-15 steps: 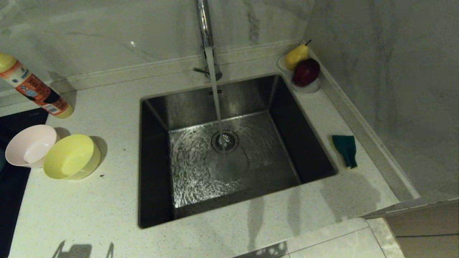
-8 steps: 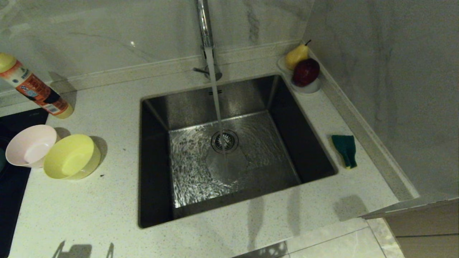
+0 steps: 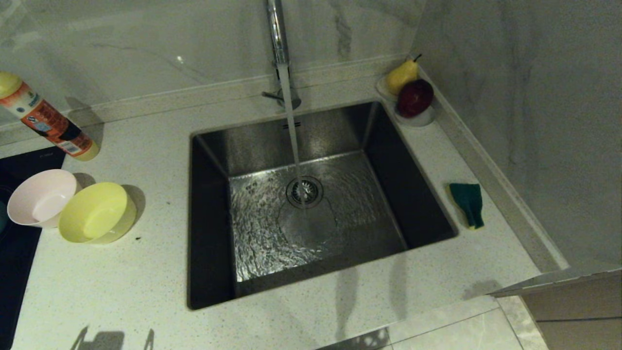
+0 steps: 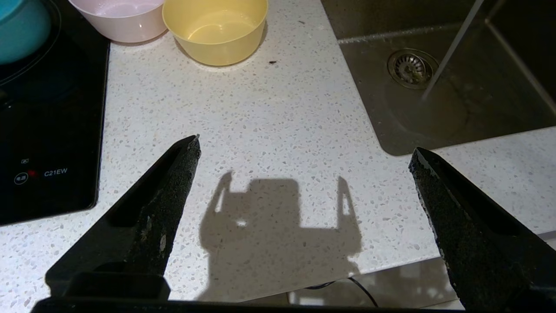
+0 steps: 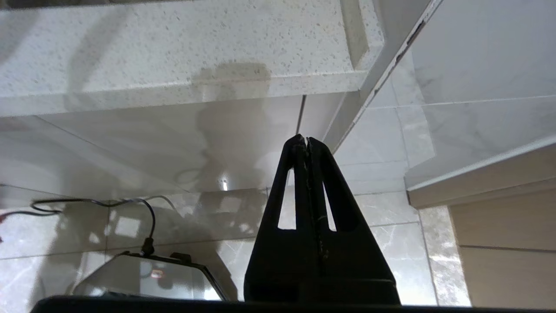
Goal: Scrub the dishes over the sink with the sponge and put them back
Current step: Turn off the faucet
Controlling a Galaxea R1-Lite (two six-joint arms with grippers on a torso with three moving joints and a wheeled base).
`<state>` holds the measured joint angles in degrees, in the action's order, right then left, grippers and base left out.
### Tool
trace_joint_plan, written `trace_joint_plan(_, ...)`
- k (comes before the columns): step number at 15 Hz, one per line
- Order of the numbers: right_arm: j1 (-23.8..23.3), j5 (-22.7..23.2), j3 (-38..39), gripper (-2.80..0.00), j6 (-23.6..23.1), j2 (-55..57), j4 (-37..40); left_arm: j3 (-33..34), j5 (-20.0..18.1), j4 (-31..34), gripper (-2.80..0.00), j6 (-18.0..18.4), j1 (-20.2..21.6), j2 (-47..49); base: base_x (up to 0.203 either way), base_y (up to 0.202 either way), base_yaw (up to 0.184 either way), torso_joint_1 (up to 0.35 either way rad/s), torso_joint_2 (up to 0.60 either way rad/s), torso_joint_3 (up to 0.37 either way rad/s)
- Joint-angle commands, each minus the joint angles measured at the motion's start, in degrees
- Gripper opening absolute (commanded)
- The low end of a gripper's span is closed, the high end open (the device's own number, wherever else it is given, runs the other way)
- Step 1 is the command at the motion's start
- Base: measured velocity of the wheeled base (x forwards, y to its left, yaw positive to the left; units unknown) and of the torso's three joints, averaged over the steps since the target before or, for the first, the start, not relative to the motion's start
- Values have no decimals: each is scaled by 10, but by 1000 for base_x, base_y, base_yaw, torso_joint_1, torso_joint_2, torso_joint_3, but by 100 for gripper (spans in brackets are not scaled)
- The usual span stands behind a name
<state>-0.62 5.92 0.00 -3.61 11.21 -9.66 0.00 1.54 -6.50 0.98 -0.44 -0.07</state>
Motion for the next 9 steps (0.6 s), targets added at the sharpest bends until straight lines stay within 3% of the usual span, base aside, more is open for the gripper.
trace_joint_plan(1, 0, -1, 0, -280, -3, 1, 3, 23, 0, -1, 0, 0, 0, 1, 0, 0, 0, 0, 0, 0)
trace_joint_plan(3, 0, -28, -1, -280, -32, 1, 50, 23, 0, -1, 0, 0, -1, 1, 0, 0, 0, 0, 0, 0)
trace_joint_plan(6, 0, -37, -7, -280, -35, 1, 119, 23, 0, 0, 0, 0, 0, 1, 0, 0, 0, 0, 0, 0)
trace_joint_plan(9, 0, -36, -5, -280, -32, 1, 112, 23, 0, 0, 0, 0, 0, 1, 0, 0, 0, 0, 0, 0)
